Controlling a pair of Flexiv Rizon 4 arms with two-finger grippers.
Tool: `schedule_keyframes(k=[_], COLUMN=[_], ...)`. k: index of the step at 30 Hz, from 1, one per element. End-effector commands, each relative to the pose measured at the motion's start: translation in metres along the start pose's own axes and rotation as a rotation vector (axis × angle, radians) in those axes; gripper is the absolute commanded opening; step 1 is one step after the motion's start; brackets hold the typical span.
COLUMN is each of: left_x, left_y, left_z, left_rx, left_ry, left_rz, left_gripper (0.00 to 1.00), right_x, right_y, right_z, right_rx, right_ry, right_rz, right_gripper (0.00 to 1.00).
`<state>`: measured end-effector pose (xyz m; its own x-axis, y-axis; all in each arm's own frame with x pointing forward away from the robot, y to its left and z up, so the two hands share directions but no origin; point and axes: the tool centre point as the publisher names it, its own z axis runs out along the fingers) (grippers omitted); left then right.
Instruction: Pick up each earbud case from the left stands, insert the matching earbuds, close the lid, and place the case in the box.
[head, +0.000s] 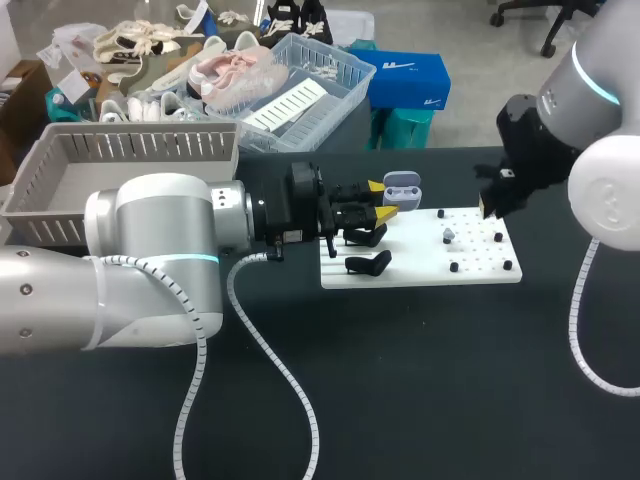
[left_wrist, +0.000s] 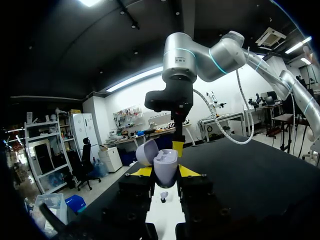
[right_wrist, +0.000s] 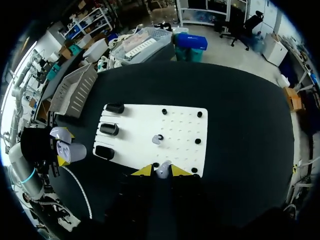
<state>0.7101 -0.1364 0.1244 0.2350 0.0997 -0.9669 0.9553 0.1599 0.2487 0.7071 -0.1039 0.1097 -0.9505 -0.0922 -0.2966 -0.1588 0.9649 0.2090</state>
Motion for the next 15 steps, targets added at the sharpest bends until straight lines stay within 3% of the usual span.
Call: schedule_keyframes(k=[1,15], left_x=[0.000,0.000], left_y=[0.000,0.000], left_z=[0.000,0.000], left_rx=[-0.004,-0.004], left_ry=[-0.001,-0.001], left_rz=[0.001,0.001], left_gripper=[0.00,0.00], right_x=[0.008,0.018], right_y=[0.011,0.061], right_z=[-0.014,-0.050], right_rx=[0.030,0.057], right_ry=[-0.017,-0.076], right_rz=[0.088,0.368], right_gripper=[0.00,0.00])
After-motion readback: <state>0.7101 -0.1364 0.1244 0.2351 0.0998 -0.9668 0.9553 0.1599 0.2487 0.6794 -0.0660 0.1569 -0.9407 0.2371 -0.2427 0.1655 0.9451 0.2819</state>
